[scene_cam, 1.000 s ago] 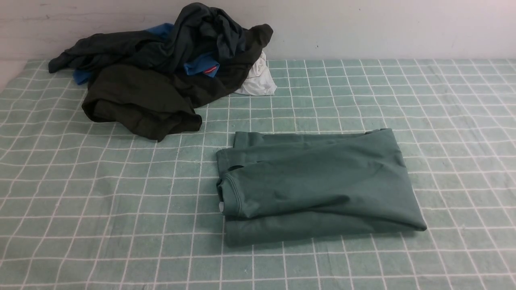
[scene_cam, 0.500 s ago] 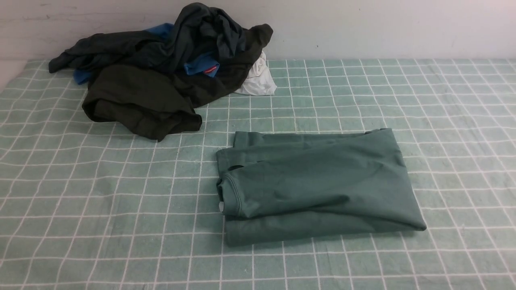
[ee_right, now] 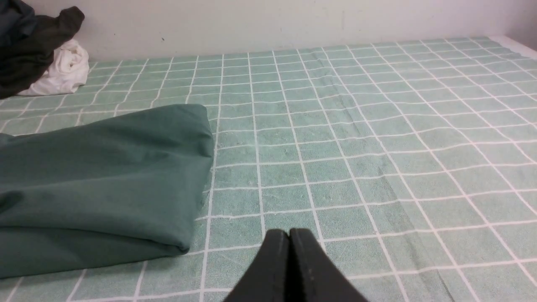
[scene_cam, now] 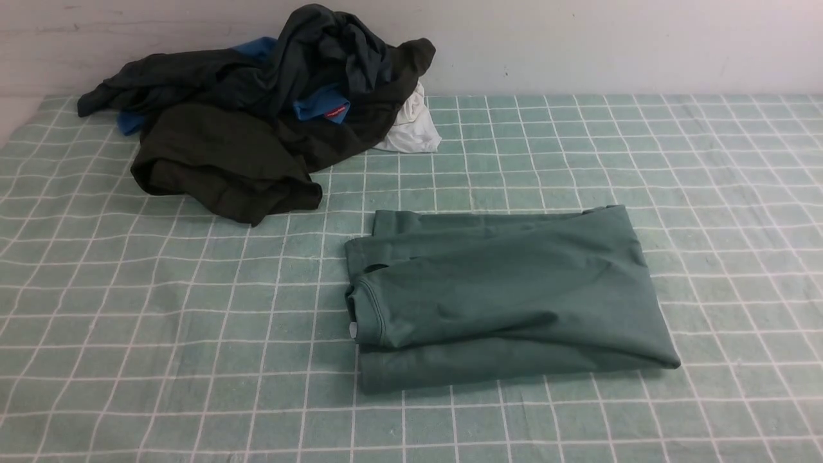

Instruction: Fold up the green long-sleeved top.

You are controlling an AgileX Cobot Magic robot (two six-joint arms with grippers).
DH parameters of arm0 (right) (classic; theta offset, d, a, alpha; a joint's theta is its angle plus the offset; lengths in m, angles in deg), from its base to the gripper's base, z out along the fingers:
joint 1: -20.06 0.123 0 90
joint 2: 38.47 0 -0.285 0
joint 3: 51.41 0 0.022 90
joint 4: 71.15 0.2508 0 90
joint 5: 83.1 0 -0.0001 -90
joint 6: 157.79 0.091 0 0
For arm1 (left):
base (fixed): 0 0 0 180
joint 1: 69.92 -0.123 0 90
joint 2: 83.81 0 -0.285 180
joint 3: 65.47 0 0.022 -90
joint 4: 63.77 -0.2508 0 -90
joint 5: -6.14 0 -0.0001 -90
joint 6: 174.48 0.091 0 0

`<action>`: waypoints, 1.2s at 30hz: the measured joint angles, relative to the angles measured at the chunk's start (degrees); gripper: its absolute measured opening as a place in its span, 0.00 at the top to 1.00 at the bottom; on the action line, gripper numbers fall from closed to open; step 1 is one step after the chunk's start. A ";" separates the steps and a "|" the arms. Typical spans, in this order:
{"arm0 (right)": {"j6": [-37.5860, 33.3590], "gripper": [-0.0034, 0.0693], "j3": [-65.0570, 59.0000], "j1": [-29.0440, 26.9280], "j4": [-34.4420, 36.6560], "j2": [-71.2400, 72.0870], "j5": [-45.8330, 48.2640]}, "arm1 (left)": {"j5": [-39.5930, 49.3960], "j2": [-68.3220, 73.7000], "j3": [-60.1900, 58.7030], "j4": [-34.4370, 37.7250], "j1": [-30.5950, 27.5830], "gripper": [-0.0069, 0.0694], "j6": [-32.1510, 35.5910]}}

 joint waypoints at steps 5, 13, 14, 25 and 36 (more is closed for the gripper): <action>0.00 0.97 0.00 0.00 0.00 0.00 0.00 | 0.21 0.00 0.00 0.00 0.00 0.91 0.00; 0.00 0.97 0.00 0.00 -0.05 0.00 0.00 | 0.21 0.00 0.00 0.00 0.00 0.91 0.00; 0.00 0.97 0.00 0.00 -0.05 0.00 0.00 | 0.21 0.00 0.00 0.00 0.00 0.91 0.00; 0.00 0.97 0.00 0.00 -0.05 0.00 0.00 | -0.92 0.00 -0.50 -1.18 0.00 0.91 0.00; 0.00 0.97 0.00 0.00 -0.05 0.00 0.05 | -30.21 -8.02 -23.84 -5.46 -7.36 0.91 0.00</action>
